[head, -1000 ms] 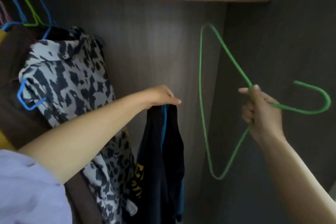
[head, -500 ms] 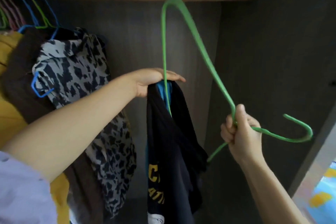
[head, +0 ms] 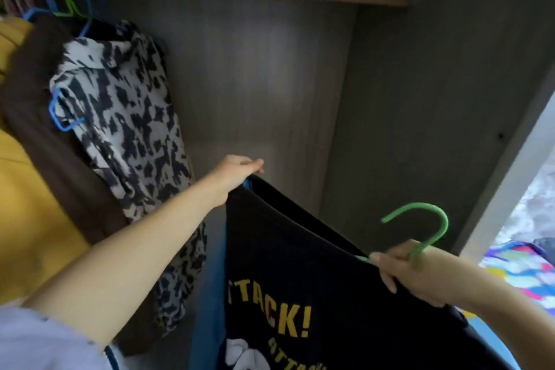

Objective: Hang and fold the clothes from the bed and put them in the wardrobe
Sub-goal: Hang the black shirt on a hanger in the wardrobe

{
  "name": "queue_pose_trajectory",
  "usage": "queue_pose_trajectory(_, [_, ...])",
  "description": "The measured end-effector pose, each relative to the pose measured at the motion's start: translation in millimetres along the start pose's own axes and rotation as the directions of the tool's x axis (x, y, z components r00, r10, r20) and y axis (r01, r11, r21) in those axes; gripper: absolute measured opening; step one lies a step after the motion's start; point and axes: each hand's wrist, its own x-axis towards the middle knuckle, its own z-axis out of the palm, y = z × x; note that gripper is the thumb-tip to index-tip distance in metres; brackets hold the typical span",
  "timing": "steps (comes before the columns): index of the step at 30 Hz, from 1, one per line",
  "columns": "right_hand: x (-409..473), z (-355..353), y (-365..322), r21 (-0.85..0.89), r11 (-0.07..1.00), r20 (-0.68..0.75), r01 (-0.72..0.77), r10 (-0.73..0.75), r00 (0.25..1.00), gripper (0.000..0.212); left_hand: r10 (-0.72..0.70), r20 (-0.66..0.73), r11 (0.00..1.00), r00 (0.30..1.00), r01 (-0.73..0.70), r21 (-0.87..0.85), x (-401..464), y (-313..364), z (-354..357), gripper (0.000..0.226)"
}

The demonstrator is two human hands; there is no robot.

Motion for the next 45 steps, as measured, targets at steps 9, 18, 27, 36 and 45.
queue_pose_trajectory(9, [22,6,-58,0.31,0.95,0.076,-0.026,0.002,0.997,0.038,0.394,0.229,0.732,0.89,-0.455,0.507,-25,-3,51,0.034])
queue_pose_trajectory(18, [86,-40,-120,0.854,0.512,0.079,-0.092,0.048,0.996,0.021,0.767,0.022,0.619,0.641,-0.75,0.233,-64,-14,39,0.025])
queue_pose_trajectory(27, [162,-28,-257,0.702,0.635,-0.217,0.322,-0.241,0.946,0.031,0.449,0.126,0.893,0.885,-0.448,-0.039,-61,28,10,0.036])
queue_pose_trajectory(36, [210,-50,-404,-0.022,0.76,-0.361,0.65,-0.612,0.704,0.037,0.553,-0.171,0.819,0.816,-0.494,0.292,-14,98,-159,0.032])
queue_pose_trajectory(45, [272,0,-471,-0.215,0.743,-0.296,0.634,-0.669,0.682,0.027,0.436,-0.124,0.419,0.891,-0.079,0.905,22,80,-254,0.023])
